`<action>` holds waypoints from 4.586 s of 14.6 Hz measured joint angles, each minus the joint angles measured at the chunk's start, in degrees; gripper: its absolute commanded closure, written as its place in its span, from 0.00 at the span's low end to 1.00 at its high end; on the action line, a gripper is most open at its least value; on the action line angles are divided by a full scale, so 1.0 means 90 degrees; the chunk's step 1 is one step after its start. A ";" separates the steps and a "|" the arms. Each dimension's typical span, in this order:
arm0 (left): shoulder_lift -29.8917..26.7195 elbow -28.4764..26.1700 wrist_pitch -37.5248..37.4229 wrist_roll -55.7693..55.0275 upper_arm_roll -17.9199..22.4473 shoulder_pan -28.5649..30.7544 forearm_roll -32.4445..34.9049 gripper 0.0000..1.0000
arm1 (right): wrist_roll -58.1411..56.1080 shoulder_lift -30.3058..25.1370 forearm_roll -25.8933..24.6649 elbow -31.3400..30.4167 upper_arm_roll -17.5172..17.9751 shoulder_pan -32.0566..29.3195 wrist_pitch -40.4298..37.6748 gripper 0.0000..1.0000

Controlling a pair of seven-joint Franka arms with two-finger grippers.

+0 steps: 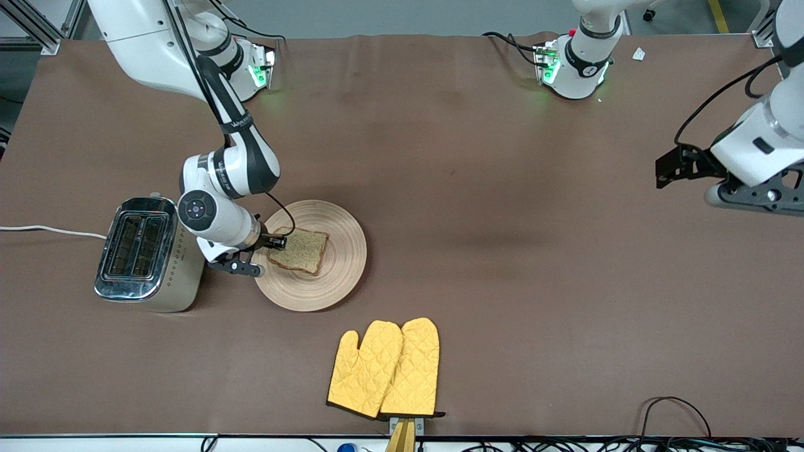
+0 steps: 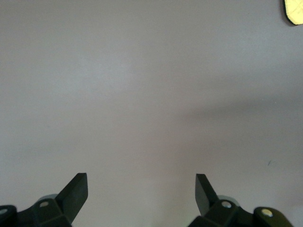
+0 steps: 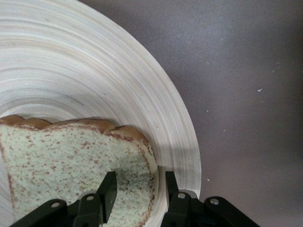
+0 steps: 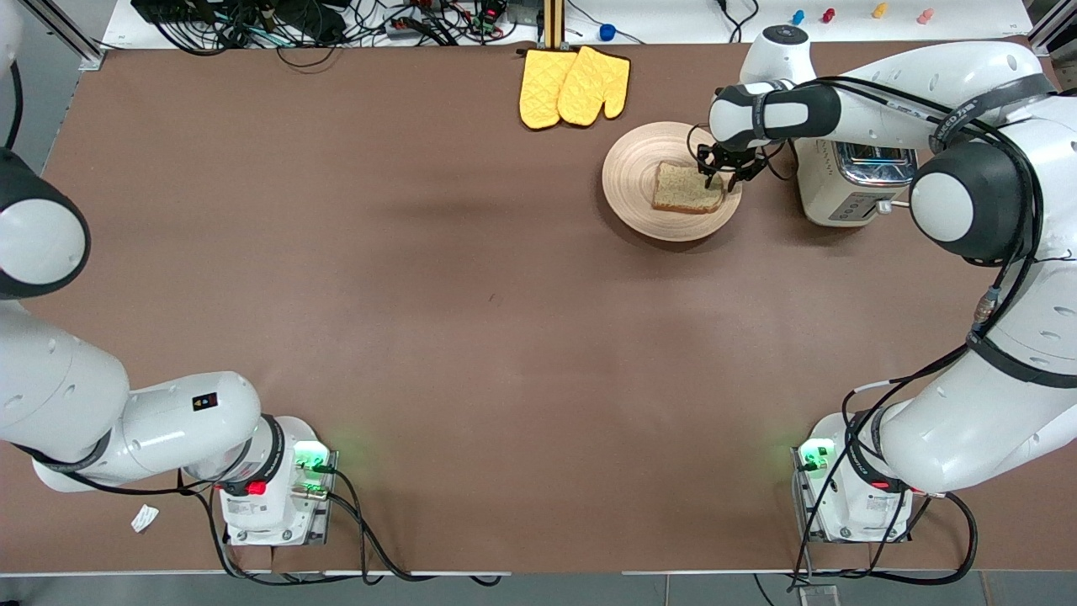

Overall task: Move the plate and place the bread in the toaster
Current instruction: 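Lift the bread slice with the right gripper toward the toaster, then lower the bread into the toaster slot with the right gripper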

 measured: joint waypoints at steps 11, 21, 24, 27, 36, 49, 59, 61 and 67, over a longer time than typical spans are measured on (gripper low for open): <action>-0.0224 -0.0008 -0.0080 0.0131 0.2124 -0.2134 0.0022 0.00 | 0.0002 0.0058 0.0003 0.0000 0.0000 0.0000 0.0085 0.71; -0.0225 0.0023 -0.0010 0.0037 0.2686 -0.2387 -0.0713 0.00 | 0.0003 0.0058 0.0003 0.0001 -0.0008 -0.0001 0.0077 0.97; -0.0225 0.0022 0.0161 0.0034 0.2717 -0.2378 -0.0598 0.00 | 0.0004 0.0058 0.0003 0.0001 -0.0009 -0.0002 0.0069 1.00; -0.0225 0.0022 0.0182 0.0034 0.2728 -0.2369 -0.0592 0.00 | 0.0036 0.0058 0.0003 0.0006 -0.0011 -0.0002 0.0045 1.00; -0.0194 0.0018 0.0184 0.0034 0.2728 -0.2369 -0.0592 0.00 | 0.0174 -0.0725 0.0004 0.1186 -0.0024 -0.0002 -0.2441 1.00; -0.0179 0.0015 0.0185 0.0033 0.2736 -0.2347 -0.0592 0.00 | 0.0173 -0.1104 -0.3359 0.3269 -0.0008 0.0230 -0.6003 1.00; -0.0179 0.0014 0.0185 0.0033 0.2737 -0.2336 -0.0592 0.00 | -0.0259 -0.0742 -0.5488 0.3136 -0.0079 0.0142 -0.6300 1.00; -0.0179 0.0014 0.0185 0.0033 0.2737 -0.2335 -0.0592 0.00 | -0.0258 -0.0536 -0.5699 0.3111 -0.0080 0.0139 -0.6303 1.00; -0.0179 0.0013 0.0184 0.0033 0.2737 -0.2335 -0.0592 0.00 | -0.0252 -0.0147 -0.5814 0.3101 -0.0090 -0.0032 -0.6273 1.00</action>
